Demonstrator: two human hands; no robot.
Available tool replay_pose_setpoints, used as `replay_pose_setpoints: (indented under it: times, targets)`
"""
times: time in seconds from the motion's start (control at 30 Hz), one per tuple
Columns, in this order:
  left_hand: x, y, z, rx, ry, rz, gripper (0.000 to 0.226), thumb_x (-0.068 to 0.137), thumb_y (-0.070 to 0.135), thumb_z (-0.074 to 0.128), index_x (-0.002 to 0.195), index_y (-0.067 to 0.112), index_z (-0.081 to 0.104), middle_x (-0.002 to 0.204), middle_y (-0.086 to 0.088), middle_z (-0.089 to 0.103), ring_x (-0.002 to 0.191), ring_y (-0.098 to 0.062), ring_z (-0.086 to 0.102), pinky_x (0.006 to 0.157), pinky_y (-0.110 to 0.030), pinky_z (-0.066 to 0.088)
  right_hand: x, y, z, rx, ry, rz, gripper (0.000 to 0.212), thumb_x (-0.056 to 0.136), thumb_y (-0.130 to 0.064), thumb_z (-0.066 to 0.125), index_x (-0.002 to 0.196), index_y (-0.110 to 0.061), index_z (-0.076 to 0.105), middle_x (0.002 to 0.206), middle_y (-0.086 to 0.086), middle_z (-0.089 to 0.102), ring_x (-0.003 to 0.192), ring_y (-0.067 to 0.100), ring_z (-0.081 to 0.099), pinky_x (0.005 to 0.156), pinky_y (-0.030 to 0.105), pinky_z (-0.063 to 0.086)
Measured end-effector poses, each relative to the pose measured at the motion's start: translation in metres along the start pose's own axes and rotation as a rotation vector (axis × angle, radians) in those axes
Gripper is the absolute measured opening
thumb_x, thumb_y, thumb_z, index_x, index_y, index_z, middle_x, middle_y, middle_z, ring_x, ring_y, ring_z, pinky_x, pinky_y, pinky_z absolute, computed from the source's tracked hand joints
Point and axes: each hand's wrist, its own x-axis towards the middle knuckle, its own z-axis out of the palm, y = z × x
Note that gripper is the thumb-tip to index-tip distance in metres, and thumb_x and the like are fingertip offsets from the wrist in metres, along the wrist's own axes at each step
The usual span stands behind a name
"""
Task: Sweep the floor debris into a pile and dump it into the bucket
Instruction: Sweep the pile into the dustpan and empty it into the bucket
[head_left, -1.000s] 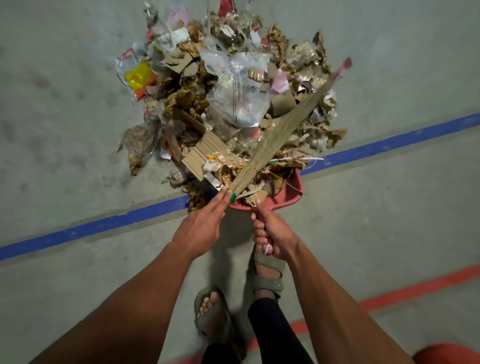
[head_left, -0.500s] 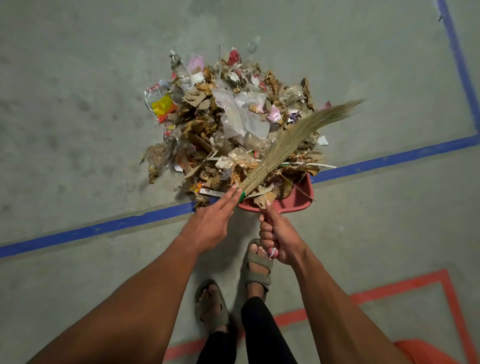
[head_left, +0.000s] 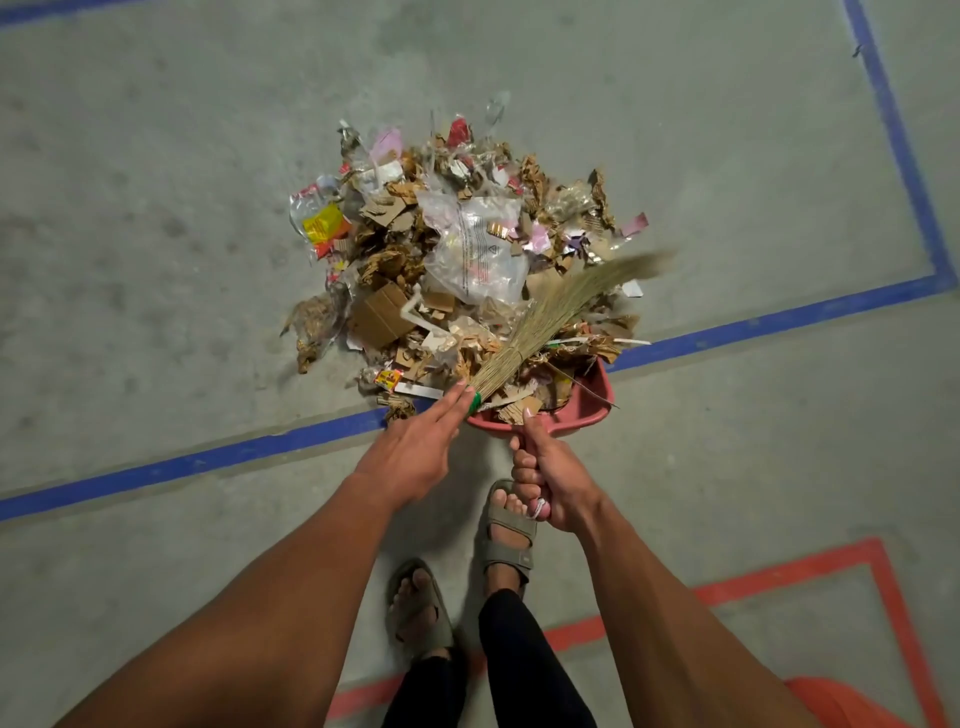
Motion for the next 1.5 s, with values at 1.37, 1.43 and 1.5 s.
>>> replay_pose_setpoints:
  times: [1.37,1.43,1.5]
  targets:
    - [-0.324,0.376,-0.174,0.422,-0.095,0.695,0.068,0.109,0.019,0.036,0.166,0.035,0.003,0.172,0.015,0.002,0.139,-0.03,0.05,0.109,-0.043,0.044,-0.515,0.13,-0.056,0.646,0.158,-0.483,0.049,0.09,-0.065,0.066,0.08,-0.018,0.053,0.054,-0.007,0.023,0.035,0.004,0.02,0.032,0.018,0.019]
    - [-0.336,0.404,-0.158,0.451,-0.13,0.736,0.067,0.109,0.019,0.035,0.166,0.036,0.003,0.171,0.017,0.001,0.134,-0.032,0.053,0.105,-0.044,0.048,-0.535,0.148,-0.075,0.699,0.181,-0.502,0.051,0.088,-0.066,0.067,0.081,-0.018,0.053,0.053,-0.007,0.023,0.034,0.004,0.021,0.033,0.019,0.017]
    - [-0.343,0.426,-0.142,0.476,-0.16,0.777,0.068,0.109,0.019,0.034,0.165,0.037,0.002,0.171,0.018,0.0,0.126,-0.036,0.058,0.098,-0.044,0.05,-0.552,0.164,-0.093,0.747,0.206,-0.518,0.051,0.088,-0.065,0.067,0.081,-0.017,0.052,0.053,-0.006,0.023,0.034,0.005,0.021,0.034,0.02,0.015]
